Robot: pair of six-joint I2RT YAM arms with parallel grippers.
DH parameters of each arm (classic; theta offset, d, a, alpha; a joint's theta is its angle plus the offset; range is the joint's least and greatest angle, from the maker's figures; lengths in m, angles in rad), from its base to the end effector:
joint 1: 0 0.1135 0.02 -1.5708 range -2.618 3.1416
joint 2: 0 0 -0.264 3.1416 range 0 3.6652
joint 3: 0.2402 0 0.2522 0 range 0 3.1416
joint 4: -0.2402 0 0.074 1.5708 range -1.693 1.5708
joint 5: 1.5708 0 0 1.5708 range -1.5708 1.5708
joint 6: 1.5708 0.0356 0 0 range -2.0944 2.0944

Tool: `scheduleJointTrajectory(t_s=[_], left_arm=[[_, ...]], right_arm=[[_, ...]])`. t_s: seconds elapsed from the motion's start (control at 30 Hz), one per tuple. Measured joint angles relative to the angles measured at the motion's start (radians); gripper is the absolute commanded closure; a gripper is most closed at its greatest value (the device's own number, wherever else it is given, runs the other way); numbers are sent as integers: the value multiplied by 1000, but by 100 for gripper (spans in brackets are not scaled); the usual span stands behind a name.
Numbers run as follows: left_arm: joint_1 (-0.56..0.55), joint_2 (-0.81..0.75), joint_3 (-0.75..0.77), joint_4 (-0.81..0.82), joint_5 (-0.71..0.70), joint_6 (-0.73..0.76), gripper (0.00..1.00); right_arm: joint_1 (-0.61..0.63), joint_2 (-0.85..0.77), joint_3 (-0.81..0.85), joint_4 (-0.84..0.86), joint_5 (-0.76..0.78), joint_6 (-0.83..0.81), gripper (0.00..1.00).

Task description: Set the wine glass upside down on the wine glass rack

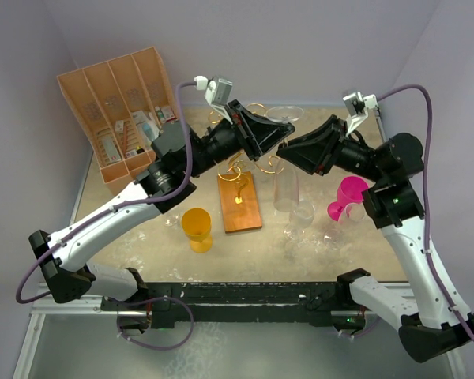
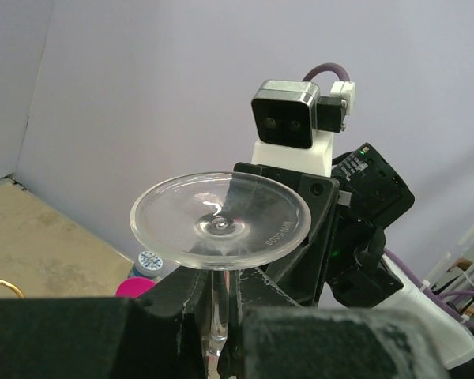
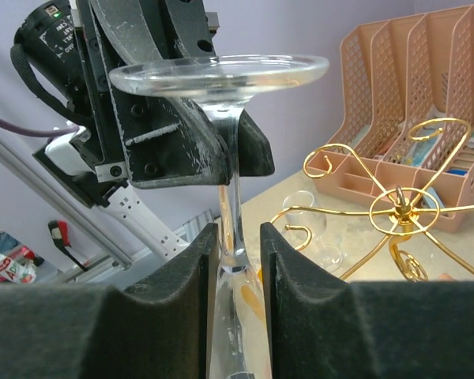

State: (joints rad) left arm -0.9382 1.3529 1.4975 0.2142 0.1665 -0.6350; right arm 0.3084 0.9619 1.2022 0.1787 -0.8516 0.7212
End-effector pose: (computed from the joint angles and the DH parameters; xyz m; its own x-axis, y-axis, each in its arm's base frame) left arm 0.1719 -0.2445 0.5042 -0.3591 -0.4996 -0.7883 0.8373 0.2007 -0.5085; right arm 0.1650 0.0807 0.4863 -0.2733 0.3695 -0.8881 -0.8979 0.2332 0.3733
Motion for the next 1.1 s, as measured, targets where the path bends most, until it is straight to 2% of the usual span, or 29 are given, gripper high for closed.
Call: scheduleJointTrajectory(t_s=[0.1, 0.23, 0.27, 0.37, 0.47, 0.6, 0.7, 0.9, 1.1], left_arm=[[0, 2, -6, 10, 13, 0, 100], [0, 3, -8, 18, 22, 0, 100], [0, 3, -8, 22, 24, 0, 100], [0, 3, -8, 32, 24, 0, 96], [-1, 3, -8, 37, 22, -1, 82], [-8, -2, -8, 41, 15, -14, 58], [-14, -21, -13, 39, -5, -22, 48], [-18, -103, -30, -18, -87, -25, 46], [-18, -219, -53, -136, -198, -23, 45]], right_arm=[[1, 0, 0, 4, -8, 14, 78], [4, 2, 0, 21, -12, 26, 98], [4, 2, 0, 27, -12, 28, 100], [4, 2, 0, 44, -10, 29, 100], [5, -5, 0, 45, 1, 27, 100], [6, -28, 0, 32, 46, 11, 100], [6, -48, 12, -8, 92, -16, 100], [6, -66, 100, -159, 219, -124, 100], [6, -92, 169, -334, 421, -285, 100]])
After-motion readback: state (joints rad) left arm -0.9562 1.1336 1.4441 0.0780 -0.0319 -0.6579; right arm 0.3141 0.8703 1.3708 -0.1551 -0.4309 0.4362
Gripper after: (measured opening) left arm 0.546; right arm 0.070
